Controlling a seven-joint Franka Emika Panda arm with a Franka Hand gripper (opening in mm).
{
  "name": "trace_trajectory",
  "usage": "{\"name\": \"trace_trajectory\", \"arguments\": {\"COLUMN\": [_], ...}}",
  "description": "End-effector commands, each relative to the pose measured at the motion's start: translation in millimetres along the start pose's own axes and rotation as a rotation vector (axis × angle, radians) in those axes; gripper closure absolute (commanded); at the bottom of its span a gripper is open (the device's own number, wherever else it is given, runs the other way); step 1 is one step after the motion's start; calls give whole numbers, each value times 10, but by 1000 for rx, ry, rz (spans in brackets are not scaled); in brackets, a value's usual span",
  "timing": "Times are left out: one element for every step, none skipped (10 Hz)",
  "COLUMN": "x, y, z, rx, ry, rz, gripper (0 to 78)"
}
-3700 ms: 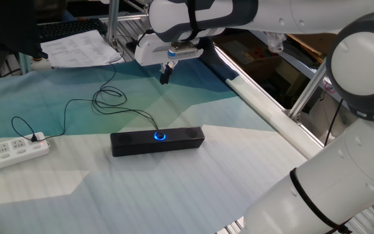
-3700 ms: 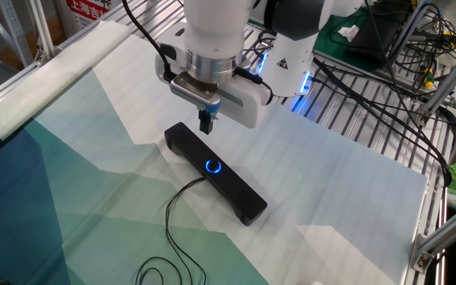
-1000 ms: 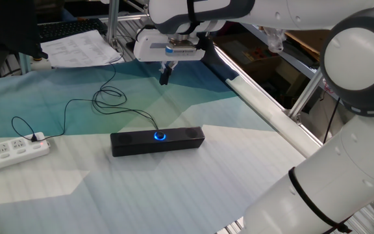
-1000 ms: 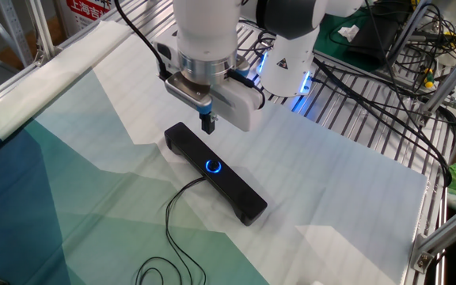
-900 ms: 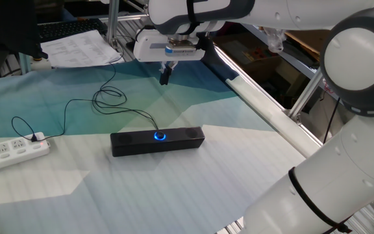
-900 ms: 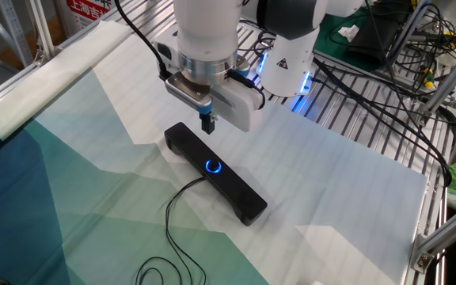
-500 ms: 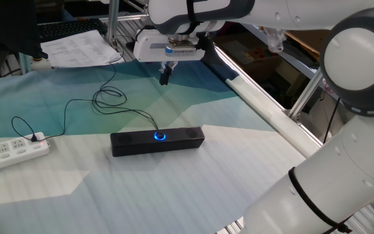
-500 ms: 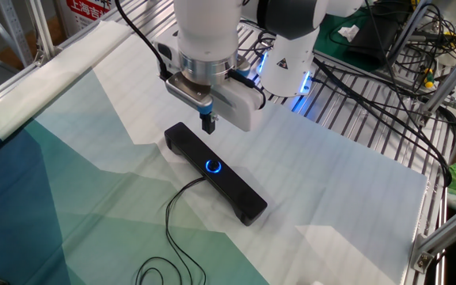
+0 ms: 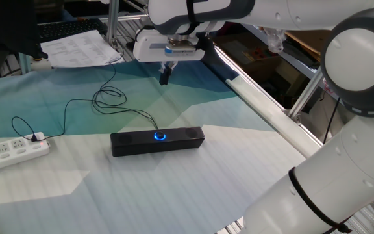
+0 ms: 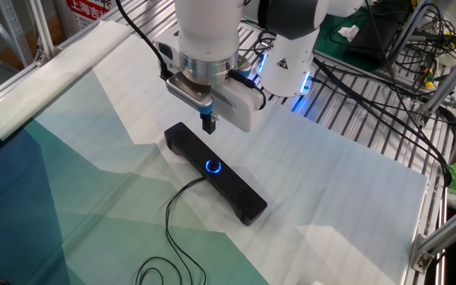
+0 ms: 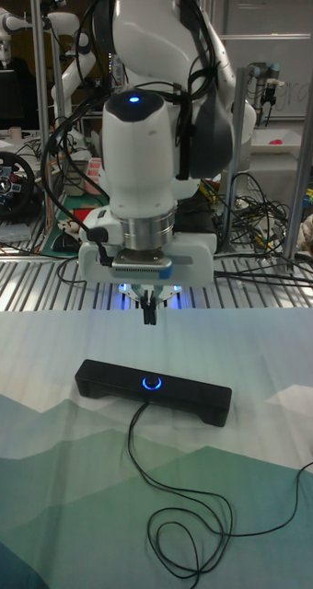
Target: Turn the knob to increase the volume of the speaker
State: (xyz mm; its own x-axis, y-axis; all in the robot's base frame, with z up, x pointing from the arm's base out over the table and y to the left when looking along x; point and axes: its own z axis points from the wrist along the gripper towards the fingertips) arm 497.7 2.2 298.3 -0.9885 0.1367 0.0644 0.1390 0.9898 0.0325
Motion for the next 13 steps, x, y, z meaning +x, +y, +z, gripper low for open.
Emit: {"name": "trace_trajectory", "arguments": {"x": [-4,-4,-4,-4,-4,-4,-4,-4,-4,-4,-9,-17,-37], "y": [1,1,1,1,1,1,1,1,1,1,3,13,22], "z": [-13,-13,-13,-13,-13,-13,-13,-13,-13,-13,-4,40,103], "rx": [-4,-6,-9,-4,2,2,2,5,6,9,14,14,12], "ry": [-21,-28,-27,-11,6,6,-2,-4,1,3,14,16,15], "rz": [29,35,50,66,75,83,87,88,89,88,90,92,93], "gripper": [776,776,776,776,776,776,776,776,776,776,776,776,776]}}
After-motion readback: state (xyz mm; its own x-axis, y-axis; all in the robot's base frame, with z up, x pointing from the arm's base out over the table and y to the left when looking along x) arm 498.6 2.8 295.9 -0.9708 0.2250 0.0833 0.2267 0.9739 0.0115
